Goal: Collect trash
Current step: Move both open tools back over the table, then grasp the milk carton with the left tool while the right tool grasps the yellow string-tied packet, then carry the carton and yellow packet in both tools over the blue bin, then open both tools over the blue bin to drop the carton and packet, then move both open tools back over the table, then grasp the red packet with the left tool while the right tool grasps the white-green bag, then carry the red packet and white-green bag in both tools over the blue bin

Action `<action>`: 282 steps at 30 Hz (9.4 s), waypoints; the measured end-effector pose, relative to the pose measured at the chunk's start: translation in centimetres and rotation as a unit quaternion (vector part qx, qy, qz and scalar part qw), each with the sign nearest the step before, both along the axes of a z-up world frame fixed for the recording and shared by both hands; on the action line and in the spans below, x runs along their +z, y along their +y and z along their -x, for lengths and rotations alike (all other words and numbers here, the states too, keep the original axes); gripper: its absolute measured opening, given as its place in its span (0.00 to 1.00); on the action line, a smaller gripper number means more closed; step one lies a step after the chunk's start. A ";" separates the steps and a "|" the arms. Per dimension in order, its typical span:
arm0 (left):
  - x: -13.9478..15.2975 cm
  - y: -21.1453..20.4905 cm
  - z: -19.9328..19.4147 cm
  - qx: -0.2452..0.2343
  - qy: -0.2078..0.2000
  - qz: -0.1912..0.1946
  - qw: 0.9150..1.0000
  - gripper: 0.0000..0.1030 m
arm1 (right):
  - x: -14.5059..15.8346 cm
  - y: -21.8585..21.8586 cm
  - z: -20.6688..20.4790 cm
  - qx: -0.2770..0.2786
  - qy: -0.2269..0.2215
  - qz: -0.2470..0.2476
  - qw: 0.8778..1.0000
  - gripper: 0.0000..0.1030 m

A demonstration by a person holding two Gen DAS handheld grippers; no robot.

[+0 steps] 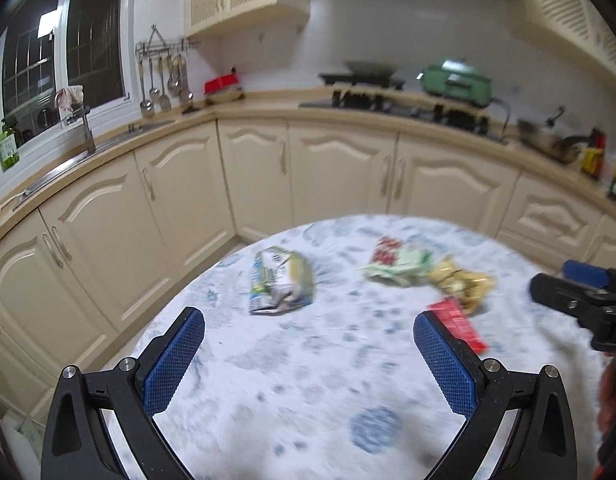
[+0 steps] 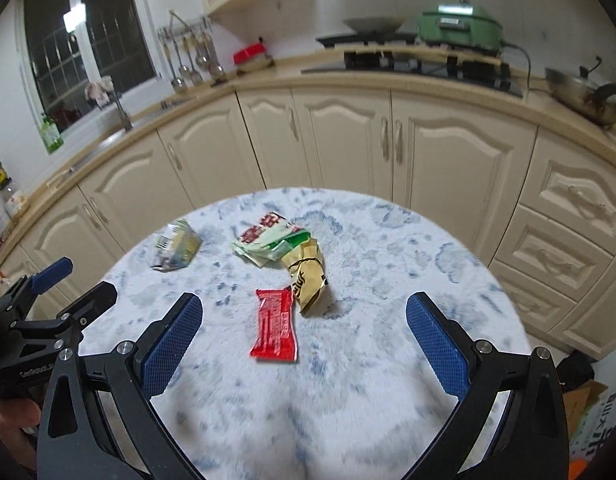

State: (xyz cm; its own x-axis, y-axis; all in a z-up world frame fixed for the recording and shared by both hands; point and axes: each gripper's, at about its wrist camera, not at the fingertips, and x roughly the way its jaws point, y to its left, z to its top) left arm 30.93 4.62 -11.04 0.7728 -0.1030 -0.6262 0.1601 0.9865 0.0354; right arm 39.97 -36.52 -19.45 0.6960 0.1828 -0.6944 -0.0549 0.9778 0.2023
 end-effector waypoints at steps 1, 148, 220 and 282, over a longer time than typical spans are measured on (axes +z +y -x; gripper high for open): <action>-0.4 0.1 -1.4 0.001 0.005 -0.004 1.000 0.99 | -0.6 0.2 -0.9 -0.001 0.009 0.003 1.000 1.00; -14.1 -54.4 -2.1 -0.348 0.196 0.001 0.917 0.99 | -17.1 -41.5 28.3 -0.350 0.109 -0.126 0.922 1.00; -7.9 -11.2 -9.2 -0.067 0.112 0.003 0.991 0.35 | -2.6 -8.5 -2.0 -0.008 0.007 -0.043 0.999 1.00; -7.7 4.9 -8.5 0.015 0.047 0.115 0.992 0.04 | -7.1 6.3 -6.3 0.172 0.050 0.052 0.983 0.67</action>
